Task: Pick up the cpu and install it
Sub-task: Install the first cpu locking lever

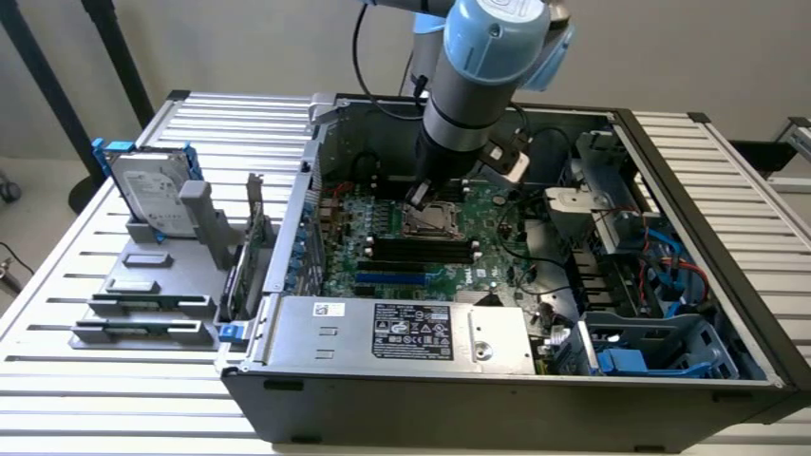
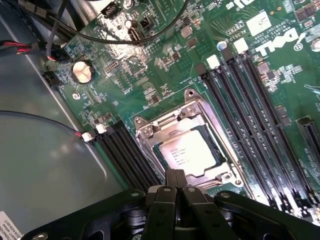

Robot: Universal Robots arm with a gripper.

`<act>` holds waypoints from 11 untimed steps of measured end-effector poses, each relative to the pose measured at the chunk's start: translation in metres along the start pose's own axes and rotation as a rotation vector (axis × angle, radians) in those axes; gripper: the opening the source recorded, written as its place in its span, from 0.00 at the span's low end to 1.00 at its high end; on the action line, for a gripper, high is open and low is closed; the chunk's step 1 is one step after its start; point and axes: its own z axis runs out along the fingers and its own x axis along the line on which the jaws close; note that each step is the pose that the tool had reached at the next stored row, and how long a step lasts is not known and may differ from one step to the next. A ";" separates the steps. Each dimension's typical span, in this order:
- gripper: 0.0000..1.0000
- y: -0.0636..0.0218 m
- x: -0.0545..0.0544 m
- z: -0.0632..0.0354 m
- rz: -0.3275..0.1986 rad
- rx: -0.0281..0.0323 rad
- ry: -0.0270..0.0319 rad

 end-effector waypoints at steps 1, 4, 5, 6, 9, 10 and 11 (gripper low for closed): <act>0.11 -0.0004 -0.001 -0.0016 0.000 0.0000 0.0000; 0.11 -0.0015 -0.006 -0.0060 0.000 0.0001 0.0001; 0.11 -0.0019 -0.007 -0.0074 0.000 0.0000 0.0001; 0.11 -0.0023 -0.009 -0.0087 0.000 0.0001 0.0000; 0.11 -0.0027 -0.014 -0.0127 0.000 0.0001 0.0001; 0.11 -0.0026 -0.015 -0.0141 0.000 0.0002 0.0000; 0.11 -0.0025 -0.016 -0.0157 0.000 0.0001 0.0000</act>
